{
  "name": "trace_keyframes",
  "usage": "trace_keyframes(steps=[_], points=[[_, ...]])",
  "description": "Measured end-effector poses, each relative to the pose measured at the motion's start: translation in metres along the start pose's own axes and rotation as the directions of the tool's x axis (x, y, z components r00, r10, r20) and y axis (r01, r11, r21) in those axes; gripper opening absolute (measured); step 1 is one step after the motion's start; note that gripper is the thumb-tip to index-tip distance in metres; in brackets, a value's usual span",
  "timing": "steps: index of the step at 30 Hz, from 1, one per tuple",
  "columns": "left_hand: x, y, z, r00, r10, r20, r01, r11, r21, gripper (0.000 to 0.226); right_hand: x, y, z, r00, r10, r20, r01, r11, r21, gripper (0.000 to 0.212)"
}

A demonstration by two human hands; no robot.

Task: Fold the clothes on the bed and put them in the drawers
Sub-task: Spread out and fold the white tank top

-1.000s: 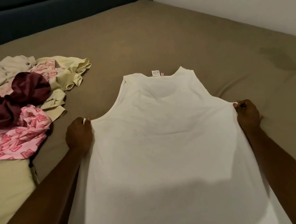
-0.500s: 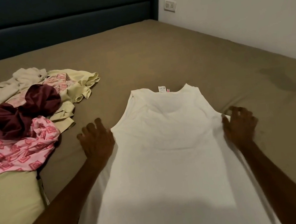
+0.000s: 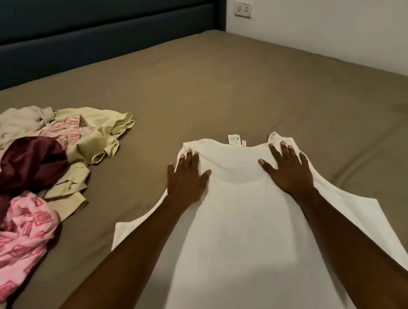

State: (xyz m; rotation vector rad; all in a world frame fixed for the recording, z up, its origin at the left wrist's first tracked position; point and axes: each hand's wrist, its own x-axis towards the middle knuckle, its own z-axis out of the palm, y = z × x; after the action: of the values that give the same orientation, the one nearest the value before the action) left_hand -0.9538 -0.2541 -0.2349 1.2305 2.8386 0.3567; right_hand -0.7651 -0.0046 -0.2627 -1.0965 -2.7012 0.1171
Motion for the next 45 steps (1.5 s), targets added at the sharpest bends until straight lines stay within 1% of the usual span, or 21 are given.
trace_keyframes(steps=[2,3,5,7,9,10,13,15,19,22,24,25,27,29,30,32,34,36,39,43,45], points=[[0.019,0.001,0.003,0.991,-0.058,-0.124,0.041,0.99,-0.136,0.085,0.01,0.003,0.004,1.0,0.023,0.001,-0.023,1.0,0.021,0.086],[0.027,0.0,0.005,0.978,-0.089,-0.191,0.054,0.982,-0.182,0.081,0.015,0.004,0.006,1.0,0.027,0.011,-0.027,0.999,0.036,0.084],[0.044,-0.001,0.005,0.951,-0.174,-0.256,0.115,0.967,-0.227,0.057,0.023,0.005,0.008,1.0,0.024,0.011,-0.024,0.998,0.058,0.083],[0.059,-0.003,-0.001,0.915,-0.286,-0.283,0.154,0.9,-0.408,0.036,0.031,0.004,0.008,1.0,0.02,-0.003,-0.019,0.998,0.066,0.084],[0.073,-0.005,-0.008,0.898,-0.39,-0.203,0.184,0.752,-0.632,0.024,0.034,0.004,0.007,1.0,0.023,0.0,-0.023,0.997,0.074,0.084],[0.08,-0.006,-0.01,0.894,-0.426,-0.14,0.217,0.685,-0.695,0.021,0.035,0.004,0.009,1.0,0.025,0.0,-0.024,0.997,0.075,0.084],[0.097,-0.017,-0.012,0.868,-0.496,-0.012,0.282,0.513,-0.811,0.019,0.035,0.006,0.01,0.999,0.04,-0.009,-0.039,0.996,0.086,0.085],[0.1,-0.028,-0.009,0.866,-0.499,0.021,0.295,0.477,-0.828,0.02,0.035,0.004,0.008,0.999,0.043,0.002,-0.043,0.995,0.092,0.086],[0.1,-0.029,-0.01,0.903,-0.428,0.038,0.318,0.605,-0.73,0.025,0.03,0.001,0.004,0.999,0.048,0.024,-0.05,0.996,0.071,0.087],[0.077,-0.014,-0.027,0.941,-0.332,0.056,0.312,0.795,-0.52,0.051,0.028,-0.007,-0.005,0.993,0.062,0.096,-0.063,0.998,0.006,0.091],[0.031,-0.006,-0.036,0.984,-0.166,0.062,0.177,0.936,-0.304,0.078,0.032,-0.013,-0.014,0.981,0.076,0.176,-0.064,0.995,-0.071,0.094],[-0.004,-0.005,-0.039,0.997,-0.059,0.046,0.067,0.976,-0.208,0.083,0.033,-0.017,-0.021,0.974,0.088,0.209,-0.066,0.992,-0.111,0.095],[-0.09,-0.01,-0.043,0.99,0.132,-0.048,-0.137,0.985,-0.101,0.078,0.033,-0.029,-0.035,0.967,0.11,0.231,-0.062,0.977,-0.205,0.092],[-0.174,-0.024,-0.046,0.96,0.24,-0.143,-0.256,0.96,-0.109,0.069,0.025,-0.048,-0.045,0.966,0.172,0.195,-0.114,0.954,-0.277,0.086],[-0.214,-0.034,-0.049,0.956,0.25,-0.154,-0.271,0.953,-0.136,0.066,0.013,-0.061,-0.051,0.967,0.204,0.156,-0.154,0.947,-0.283,0.08],[-0.28,-0.051,-0.047,0.964,0.233,-0.126,-0.246,0.964,-0.099,0.066,-0.022,-0.096,-0.058,0.971,0.217,0.096,-0.195,0.96,-0.2,0.071],[-0.326,-0.062,-0.039,0.98,0.18,-0.089,-0.185,0.981,-0.064,0.071,-0.074,-0.138,-0.058,0.993,0.121,0.018,-0.12,0.991,-0.053,0.069],[-0.351,-0.071,-0.038,0.994,0.1,-0.052,-0.102,0.995,-0.02,0.077,-0.138,-0.18,-0.055,0.999,-0.032,-0.033,0.035,0.996,0.086,0.072],[-0.354,-0.075,-0.04,0.999,-0.014,-0.043,0.013,1.0,-0.005,0.081,-0.187,-0.206,-0.04,0.977,-0.204,0.056,0.196,0.973,0.12,0.081],[-0.354,-0.074,-0.042,0.997,-0.077,-0.009,0.076,0.995,-0.066,0.084,-0.171,-0.197,-0.029,0.976,-0.199,0.089,0.188,0.975,0.117,0.098],[-0.362,-0.075,-0.046,0.993,-0.122,-0.004,0.121,0.987,-0.107,0.092,-0.165,-0.2,-0.042,0.979,-0.172,0.11,0.157,0.979,0.131,0.1]])
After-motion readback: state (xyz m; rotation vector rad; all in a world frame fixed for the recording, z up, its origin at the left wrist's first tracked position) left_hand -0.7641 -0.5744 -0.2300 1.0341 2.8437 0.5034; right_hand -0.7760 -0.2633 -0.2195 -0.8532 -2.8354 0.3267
